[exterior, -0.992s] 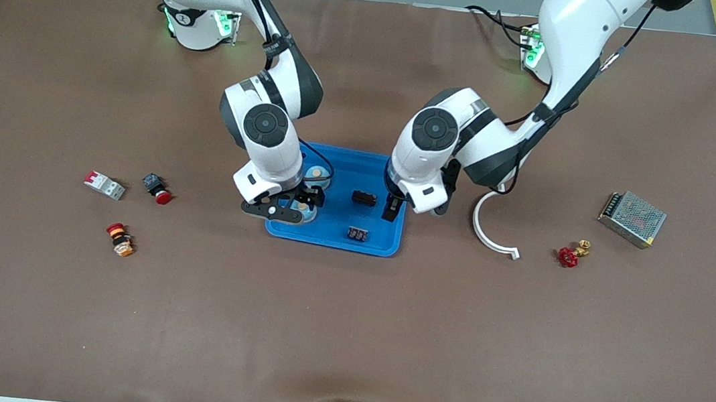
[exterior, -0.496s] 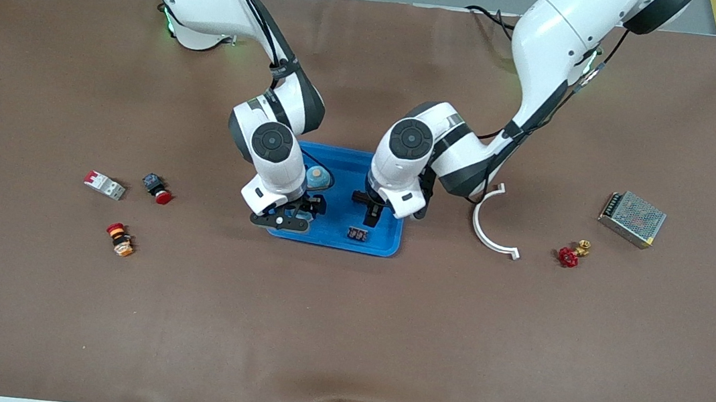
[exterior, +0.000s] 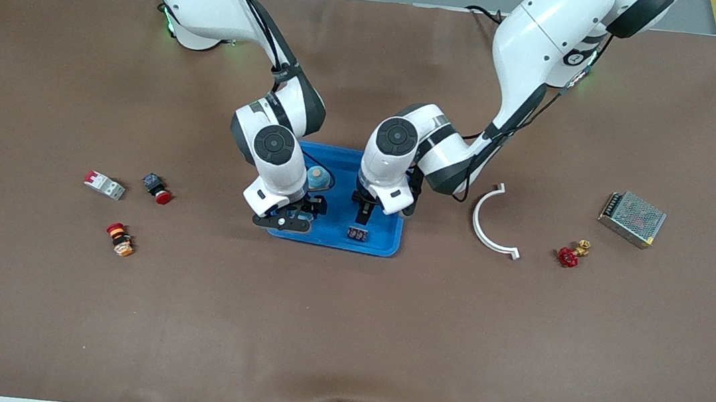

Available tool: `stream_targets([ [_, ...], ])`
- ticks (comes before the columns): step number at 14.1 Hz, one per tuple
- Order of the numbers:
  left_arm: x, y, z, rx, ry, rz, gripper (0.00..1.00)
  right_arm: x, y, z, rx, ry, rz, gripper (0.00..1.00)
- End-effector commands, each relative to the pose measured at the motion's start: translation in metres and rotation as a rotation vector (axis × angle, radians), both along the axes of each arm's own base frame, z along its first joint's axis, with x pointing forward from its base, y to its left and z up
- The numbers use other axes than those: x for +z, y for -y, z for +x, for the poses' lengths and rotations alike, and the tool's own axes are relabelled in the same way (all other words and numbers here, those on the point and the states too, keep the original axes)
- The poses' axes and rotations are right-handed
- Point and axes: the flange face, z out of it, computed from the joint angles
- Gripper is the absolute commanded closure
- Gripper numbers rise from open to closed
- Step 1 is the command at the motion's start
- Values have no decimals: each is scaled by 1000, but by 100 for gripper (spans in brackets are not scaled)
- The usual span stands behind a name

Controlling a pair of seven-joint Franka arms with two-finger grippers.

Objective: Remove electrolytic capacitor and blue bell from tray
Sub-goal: 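Grasp a blue bell with the right gripper while the left gripper grasps a capacitor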

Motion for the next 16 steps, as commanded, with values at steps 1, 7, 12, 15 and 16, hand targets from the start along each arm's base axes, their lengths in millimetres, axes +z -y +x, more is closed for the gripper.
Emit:
stream_targets([
  [1,-13,8,-2,3,42,26,0,-11,-8,-3,20,11,13,0],
  [7,-34,17,-14,-5,47,37,44,-14,-9,-4,21,7,11,49],
  [12,-31,22,-18,-35,57,39,100,-8,-8,-3,24,4,10,88],
  [15,-6,19,-5,-98,58,66,100,49,-8,4,38,-43,-12,87],
  [16,1,16,-2,-149,41,83,100,75,-1,9,69,-68,-25,88],
])
